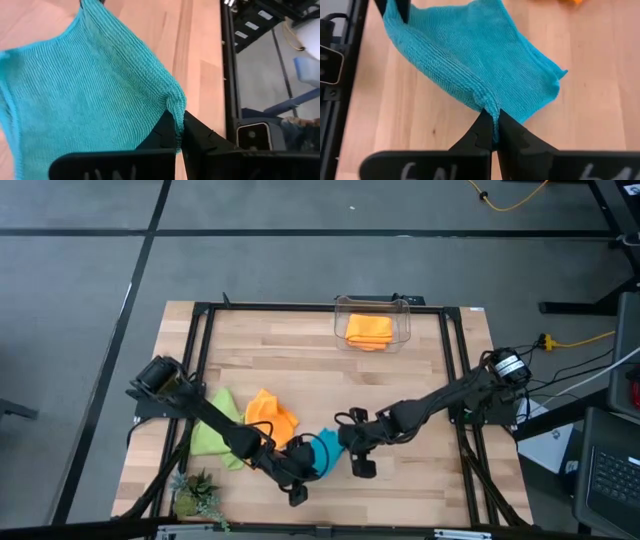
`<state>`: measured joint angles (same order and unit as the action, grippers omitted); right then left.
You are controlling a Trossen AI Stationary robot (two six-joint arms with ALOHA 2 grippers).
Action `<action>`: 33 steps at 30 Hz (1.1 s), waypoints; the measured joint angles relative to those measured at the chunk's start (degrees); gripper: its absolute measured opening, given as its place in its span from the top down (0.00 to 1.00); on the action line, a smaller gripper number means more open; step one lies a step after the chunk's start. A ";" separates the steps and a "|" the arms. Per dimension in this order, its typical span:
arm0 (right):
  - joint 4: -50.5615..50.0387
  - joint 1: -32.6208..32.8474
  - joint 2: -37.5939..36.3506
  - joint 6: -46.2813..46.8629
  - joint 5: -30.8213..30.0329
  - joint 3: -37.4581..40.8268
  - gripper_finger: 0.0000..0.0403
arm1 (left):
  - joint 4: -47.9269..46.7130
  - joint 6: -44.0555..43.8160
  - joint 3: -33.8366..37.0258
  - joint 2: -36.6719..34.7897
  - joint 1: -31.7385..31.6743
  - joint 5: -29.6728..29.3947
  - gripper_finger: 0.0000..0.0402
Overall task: Fold microfiber towels
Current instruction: Fold the blue microfiber towel
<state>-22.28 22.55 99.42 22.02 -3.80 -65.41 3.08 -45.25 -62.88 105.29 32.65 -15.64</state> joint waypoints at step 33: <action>-1.44 2.06 1.05 4.62 10.22 -0.02 0.98 | 14.82 -10.15 8.48 0.45 3.67 -9.09 1.00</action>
<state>-23.72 24.60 100.47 26.64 6.42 -65.43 17.90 -55.40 -54.39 105.73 36.32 -24.73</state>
